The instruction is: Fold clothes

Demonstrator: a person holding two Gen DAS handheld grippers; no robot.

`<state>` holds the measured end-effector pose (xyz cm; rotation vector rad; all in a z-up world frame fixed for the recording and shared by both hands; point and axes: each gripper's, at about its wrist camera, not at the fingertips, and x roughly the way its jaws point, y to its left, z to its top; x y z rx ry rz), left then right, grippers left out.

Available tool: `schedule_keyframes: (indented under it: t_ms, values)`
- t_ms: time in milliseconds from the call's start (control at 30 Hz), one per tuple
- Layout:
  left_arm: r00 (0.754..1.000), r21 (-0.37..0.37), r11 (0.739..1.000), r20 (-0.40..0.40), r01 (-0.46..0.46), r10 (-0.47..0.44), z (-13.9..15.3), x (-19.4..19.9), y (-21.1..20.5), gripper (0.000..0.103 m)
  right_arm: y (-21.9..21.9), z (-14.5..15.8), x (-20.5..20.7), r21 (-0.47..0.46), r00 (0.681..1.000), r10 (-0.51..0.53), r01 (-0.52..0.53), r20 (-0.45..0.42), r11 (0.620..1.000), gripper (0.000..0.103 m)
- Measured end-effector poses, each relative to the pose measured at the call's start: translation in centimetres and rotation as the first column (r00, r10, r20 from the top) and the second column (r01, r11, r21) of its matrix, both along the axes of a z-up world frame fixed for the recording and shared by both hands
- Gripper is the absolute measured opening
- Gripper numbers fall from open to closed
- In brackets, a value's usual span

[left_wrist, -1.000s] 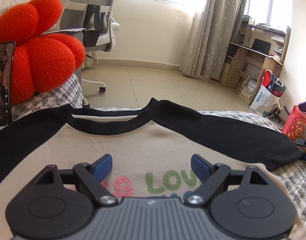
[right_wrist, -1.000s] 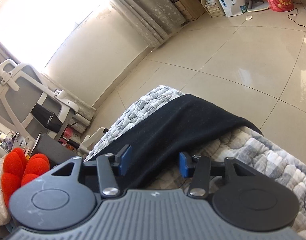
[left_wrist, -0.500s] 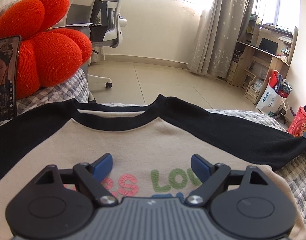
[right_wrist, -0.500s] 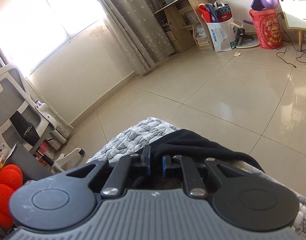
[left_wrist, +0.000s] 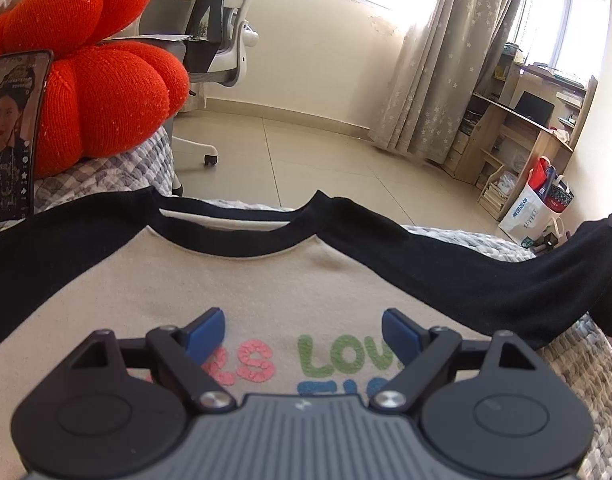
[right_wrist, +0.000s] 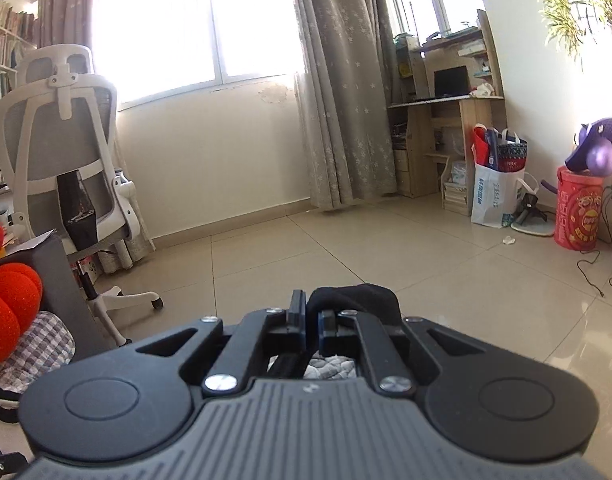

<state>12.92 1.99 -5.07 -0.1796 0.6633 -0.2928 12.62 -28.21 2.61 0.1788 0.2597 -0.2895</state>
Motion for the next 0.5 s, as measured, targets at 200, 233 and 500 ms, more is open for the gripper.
schedule_keyframes:
  t_ms: [200,233,500]
  values:
    - [1.000,-0.016,1.000,-0.008,0.001,-0.001,1.4,-0.7,1.2,0.087,4.8,2.2,-0.1,-0.128,0.985,0.170,-0.165,0.025,0.978,0.008]
    - [1.000,-0.016,1.000,-0.009,0.001,-0.001,1.7,-0.8,1.5,0.087,5.7,2.3,-0.1,-0.141,0.979,0.201,-0.196,0.022,0.970,0.008]
    - [0.999,-0.038,0.999,-0.031,-0.033,0.031,2.3,-2.0,4.5,0.087,12.6,1.6,0.6,-0.154,0.908,0.417,-0.418,-0.040,0.895,0.008]
